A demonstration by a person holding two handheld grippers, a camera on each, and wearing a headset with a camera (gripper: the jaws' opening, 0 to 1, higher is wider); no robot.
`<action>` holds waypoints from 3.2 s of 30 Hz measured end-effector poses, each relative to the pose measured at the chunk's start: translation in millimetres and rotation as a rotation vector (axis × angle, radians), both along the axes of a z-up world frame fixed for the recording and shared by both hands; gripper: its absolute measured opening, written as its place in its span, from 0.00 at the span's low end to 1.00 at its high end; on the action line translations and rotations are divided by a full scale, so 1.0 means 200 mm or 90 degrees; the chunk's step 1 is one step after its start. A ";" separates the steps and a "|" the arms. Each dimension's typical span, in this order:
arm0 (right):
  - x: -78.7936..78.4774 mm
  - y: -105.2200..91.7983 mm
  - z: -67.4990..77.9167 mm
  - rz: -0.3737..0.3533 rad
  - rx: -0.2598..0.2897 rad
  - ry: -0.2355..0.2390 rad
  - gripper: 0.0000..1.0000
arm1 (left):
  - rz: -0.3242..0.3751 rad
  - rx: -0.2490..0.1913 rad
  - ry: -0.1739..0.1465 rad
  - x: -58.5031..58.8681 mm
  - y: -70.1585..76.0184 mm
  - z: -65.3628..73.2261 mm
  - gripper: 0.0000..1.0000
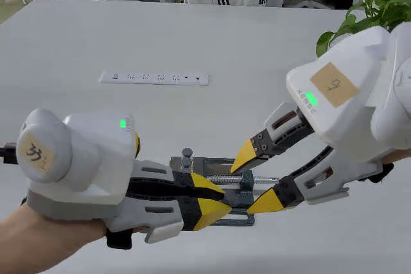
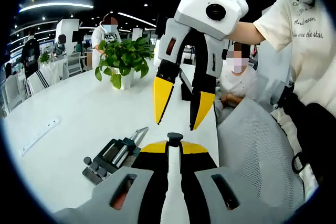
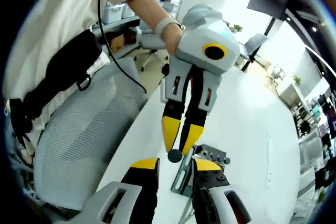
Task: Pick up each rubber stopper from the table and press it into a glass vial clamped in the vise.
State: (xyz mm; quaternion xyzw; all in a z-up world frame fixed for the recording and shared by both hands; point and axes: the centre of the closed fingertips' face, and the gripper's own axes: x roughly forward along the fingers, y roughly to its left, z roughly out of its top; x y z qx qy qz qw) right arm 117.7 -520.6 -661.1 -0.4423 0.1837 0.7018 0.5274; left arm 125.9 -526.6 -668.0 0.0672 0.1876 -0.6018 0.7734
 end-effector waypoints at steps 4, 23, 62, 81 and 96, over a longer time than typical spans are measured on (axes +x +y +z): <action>-0.03 -0.01 -0.02 0.015 -0.010 -0.002 0.17 | -0.011 -0.001 0.001 -0.01 -0.01 0.00 0.03; -0.05 0.00 -0.03 0.030 -0.008 0.000 0.09 | -0.029 -0.001 0.008 -0.04 -0.02 0.00 0.03; -0.01 0.03 -0.09 0.049 -0.057 0.029 0.06 | 0.038 0.028 0.050 -0.01 0.05 -0.14 0.29; 0.14 0.07 -0.21 0.068 -0.101 0.021 0.06 | 0.217 0.071 0.055 0.13 0.31 -0.29 0.99; 0.30 0.18 -0.31 0.113 -0.142 -0.004 0.06 | 0.262 0.067 0.074 0.16 0.43 -0.34 0.99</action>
